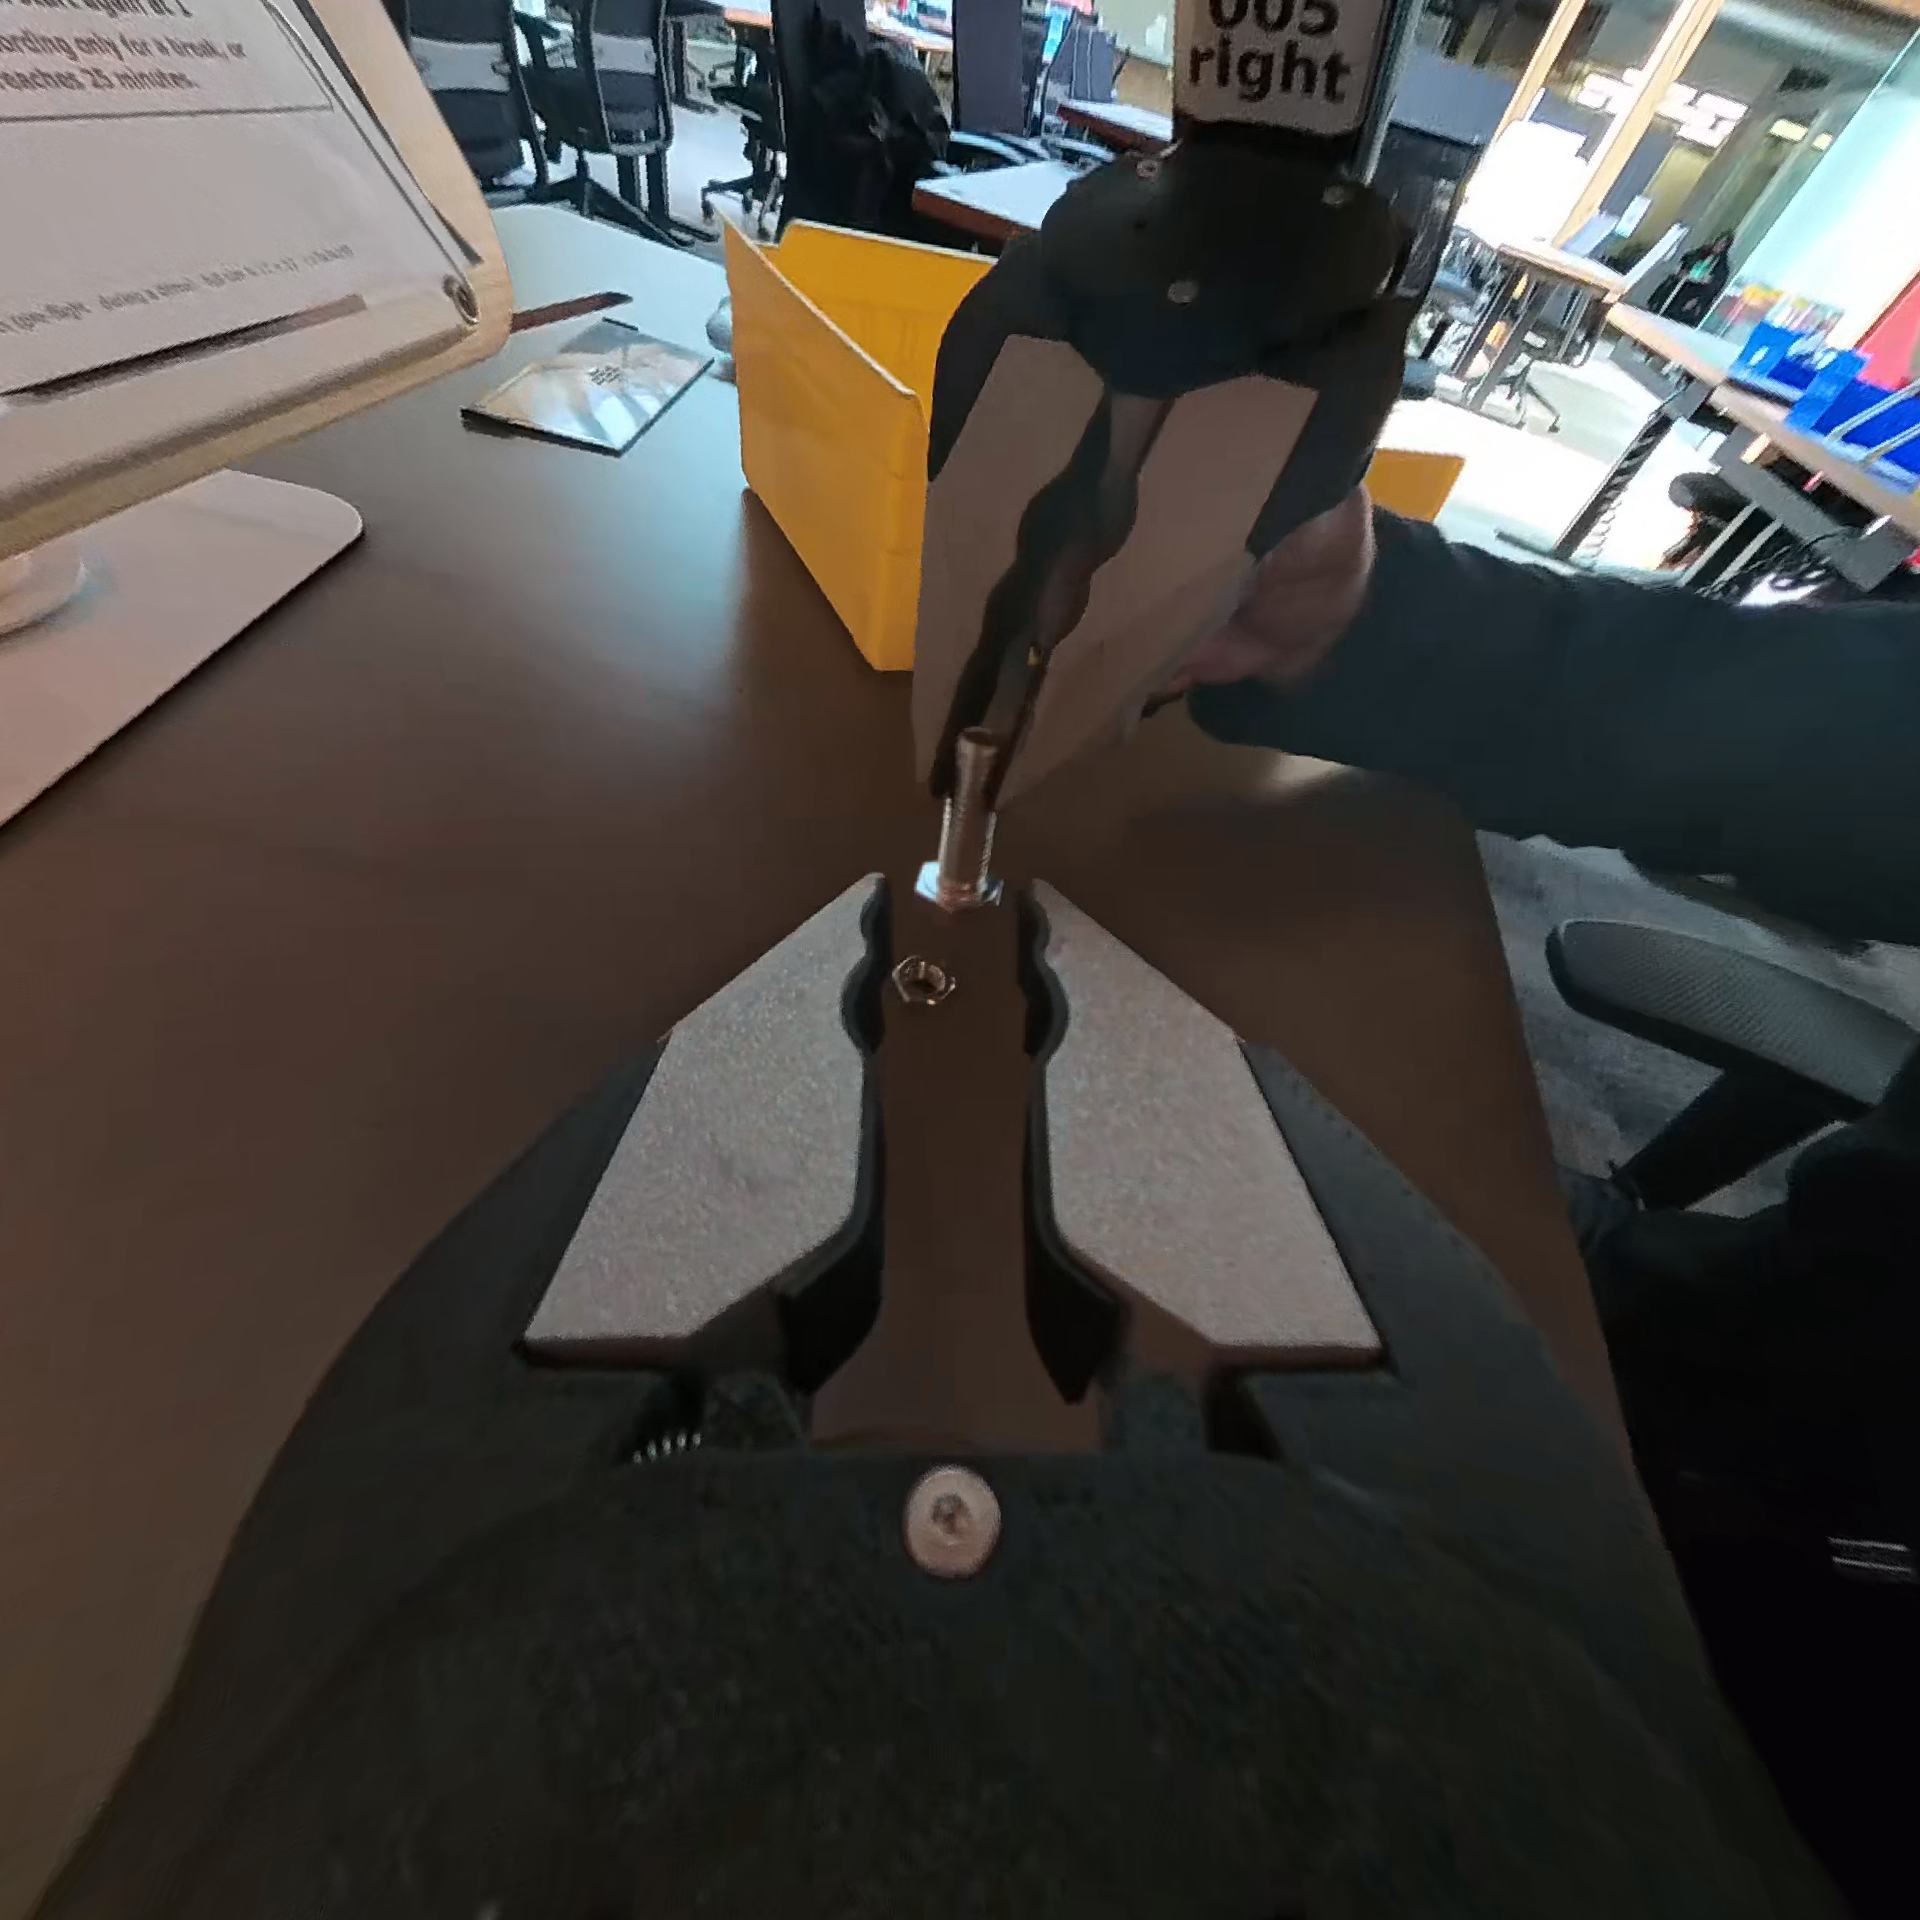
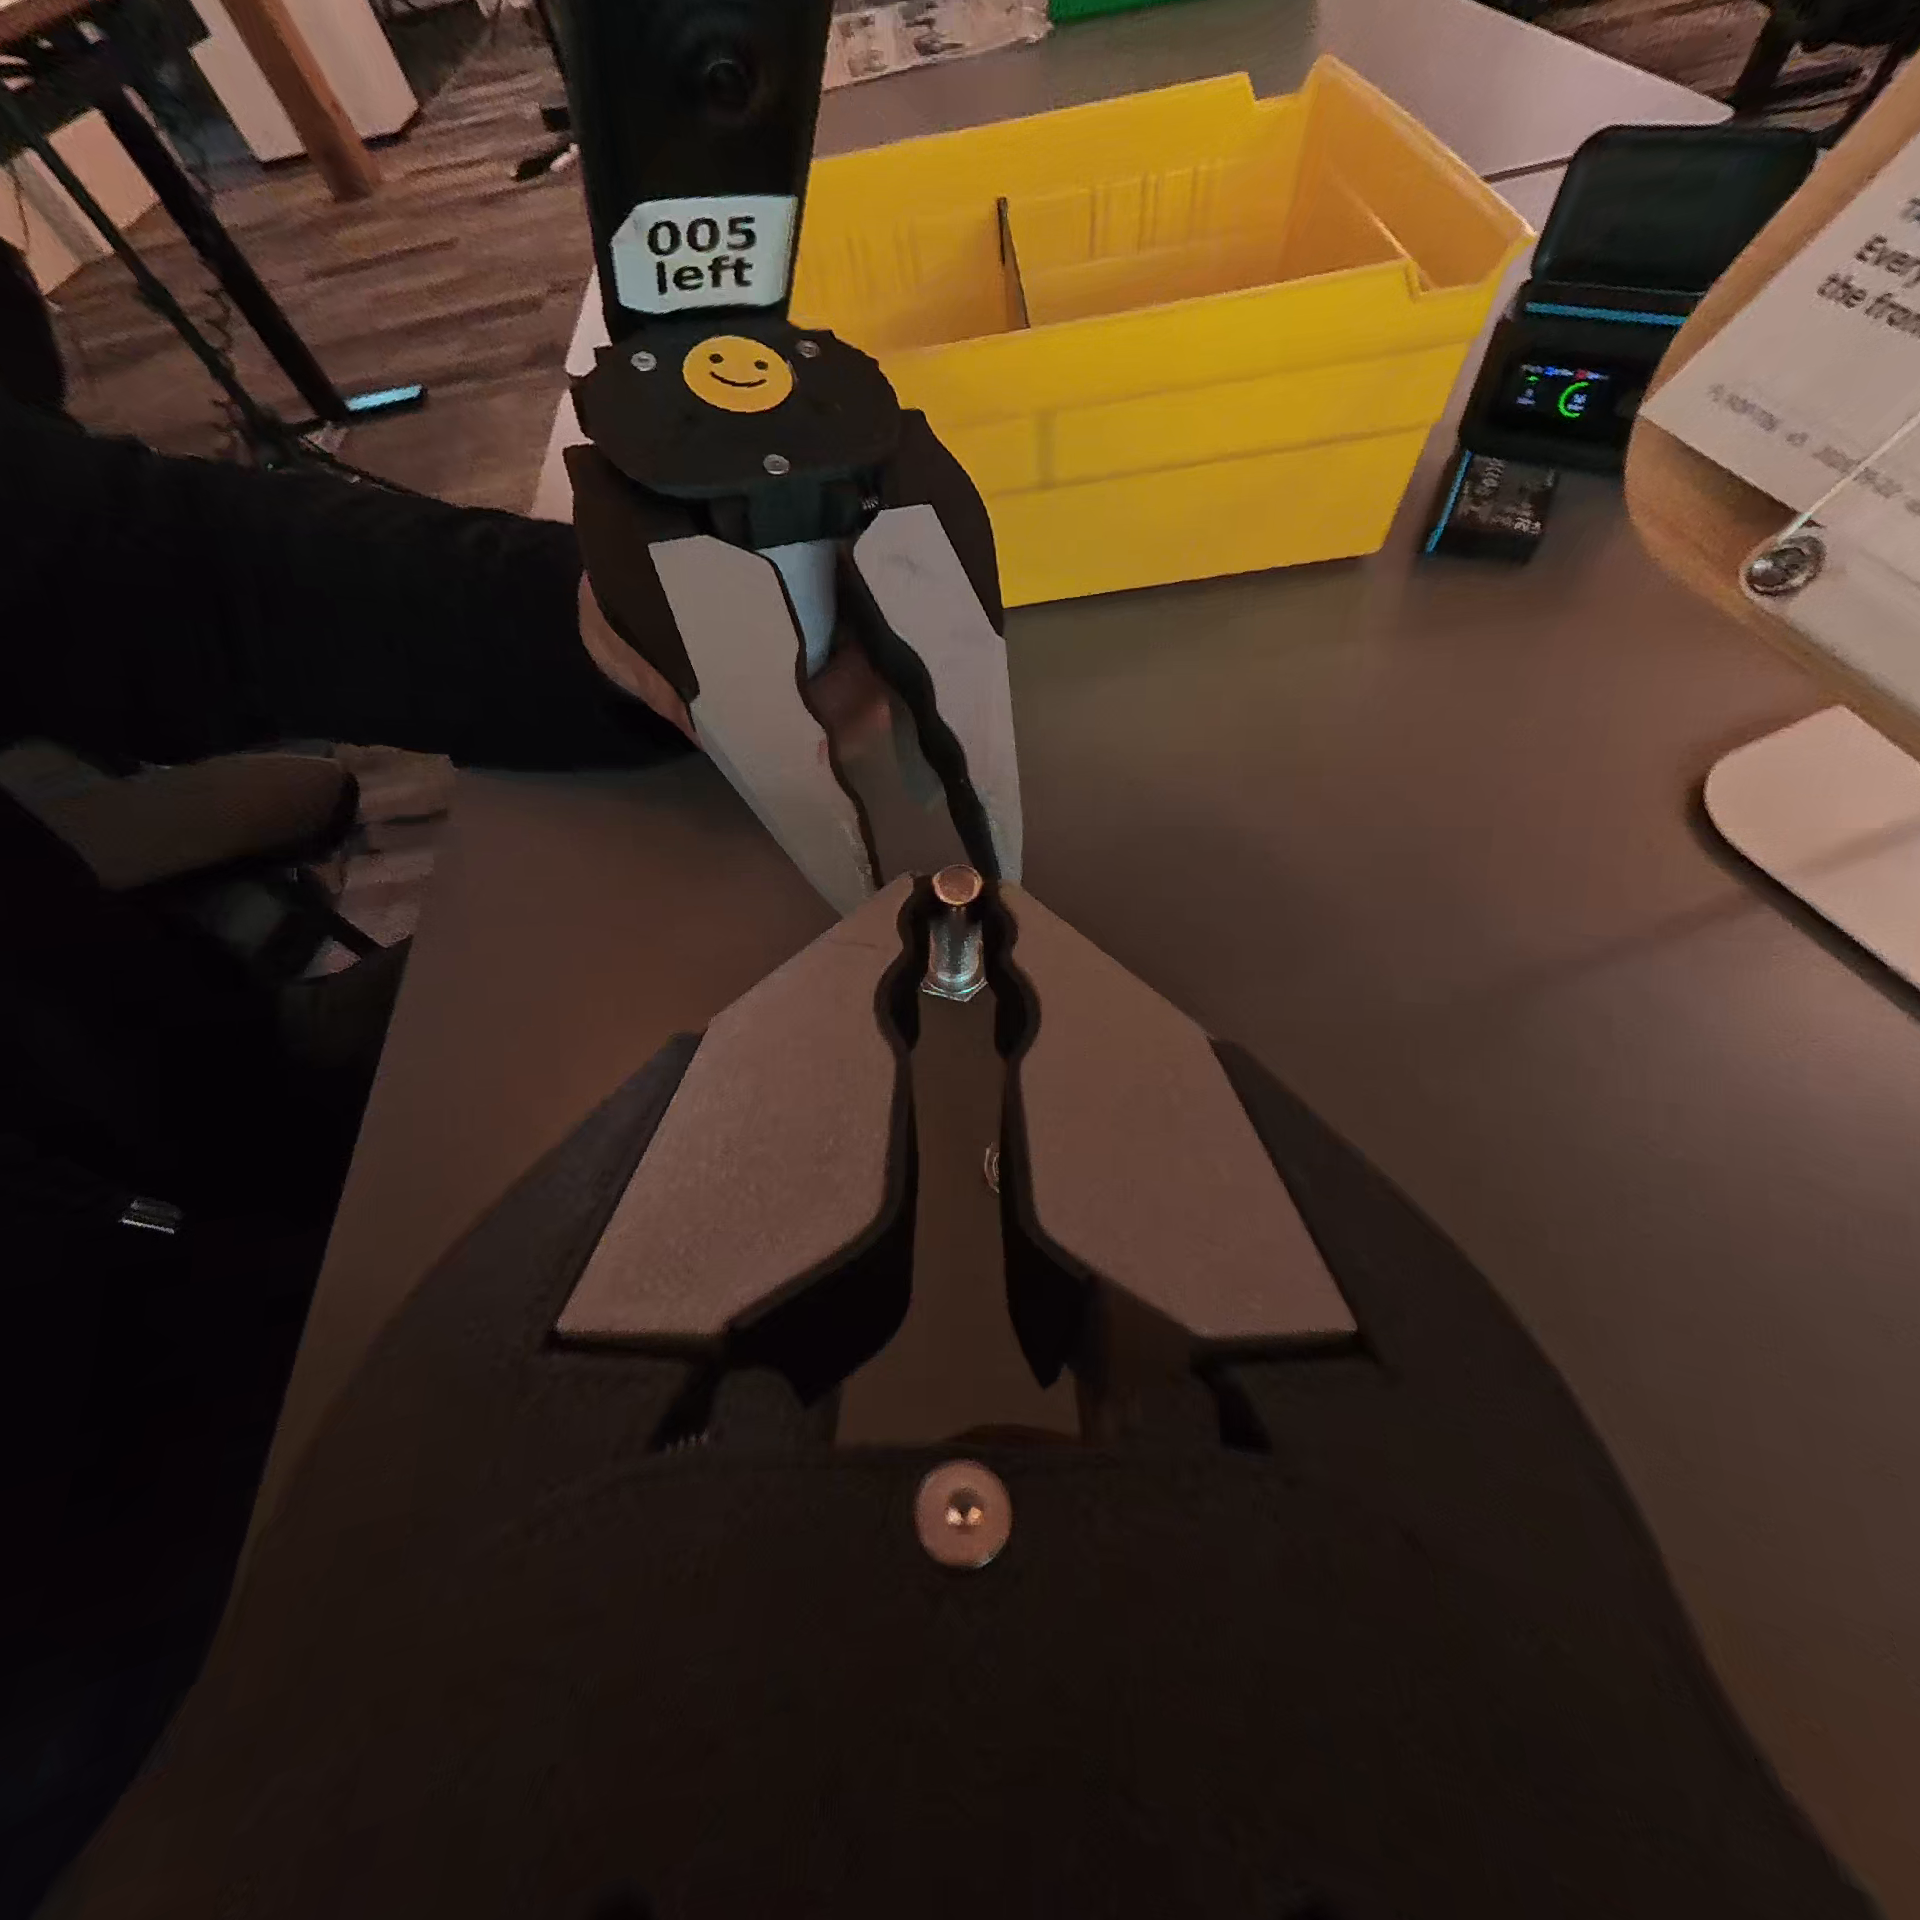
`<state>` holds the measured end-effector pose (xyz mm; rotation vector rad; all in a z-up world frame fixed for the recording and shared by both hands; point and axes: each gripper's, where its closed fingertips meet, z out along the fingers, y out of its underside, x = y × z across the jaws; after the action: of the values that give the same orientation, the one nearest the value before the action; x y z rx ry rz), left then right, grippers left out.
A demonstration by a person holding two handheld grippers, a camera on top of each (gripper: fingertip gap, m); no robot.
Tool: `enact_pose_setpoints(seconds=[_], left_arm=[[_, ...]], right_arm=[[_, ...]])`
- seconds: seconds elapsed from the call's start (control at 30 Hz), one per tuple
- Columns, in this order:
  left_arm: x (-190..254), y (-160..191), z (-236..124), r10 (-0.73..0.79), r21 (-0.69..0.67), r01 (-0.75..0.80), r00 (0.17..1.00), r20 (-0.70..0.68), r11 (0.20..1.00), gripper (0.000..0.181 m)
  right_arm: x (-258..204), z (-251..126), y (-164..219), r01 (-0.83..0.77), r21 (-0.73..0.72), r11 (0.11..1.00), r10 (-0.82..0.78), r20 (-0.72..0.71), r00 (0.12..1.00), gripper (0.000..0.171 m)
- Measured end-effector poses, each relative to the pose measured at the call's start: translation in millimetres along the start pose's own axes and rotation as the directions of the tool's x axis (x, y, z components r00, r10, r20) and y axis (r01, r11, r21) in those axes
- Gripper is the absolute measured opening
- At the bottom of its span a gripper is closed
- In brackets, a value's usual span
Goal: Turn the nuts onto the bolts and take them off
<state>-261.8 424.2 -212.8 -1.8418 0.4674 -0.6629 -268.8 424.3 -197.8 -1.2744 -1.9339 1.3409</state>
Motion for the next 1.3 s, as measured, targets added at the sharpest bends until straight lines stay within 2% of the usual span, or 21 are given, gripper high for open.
enact_pose_setpoints(seconds=[0.17, 0.9, 1.03, 1.17, 1.3], left_arm=[[-0.7, -0.3, -1.5, -0.014, 0.007, 0.014, 1.0, -0.015, 1.0, 0.008], [11.8, -3.6, 2.5, -0.001, 0.036, 0.004, 0.997, -0.071, 0.999, 0.008], [8.1, -3.7, 1.8, 0.122, 0.022, -0.122, 0.992, 0.022, 0.992, 0.008], [6.7, -3.1, -0.7, 0.163, 0.027, -0.164, 0.986, 0.041, 0.986, 0.007], [2.1, -6.6, -5.7, 0.181, 0.051, -0.184, 0.982, 0.058, 0.982, 0.008]], right_arm=[[-2.8, 7.0, -2.8, 0.026, -0.002, 1.0, -0.026, 0.013, 1.0, 0.007], [-13.0, 6.4, -8.7, 0.045, 0.037, 0.998, -0.046, 0.039, 0.998, 0.006], [-10.6, 5.0, -9.2, 0.036, 0.037, 0.999, -0.038, 0.035, 0.999, 0.007], [-3.8, -2.4, -0.4, 0.048, -0.018, 0.999, -0.048, -0.007, 0.999, 0.017], [10.6, -10.0, 45.2, 0.062, -0.201, 0.978, -0.078, -0.073, 0.994, 0.021]])
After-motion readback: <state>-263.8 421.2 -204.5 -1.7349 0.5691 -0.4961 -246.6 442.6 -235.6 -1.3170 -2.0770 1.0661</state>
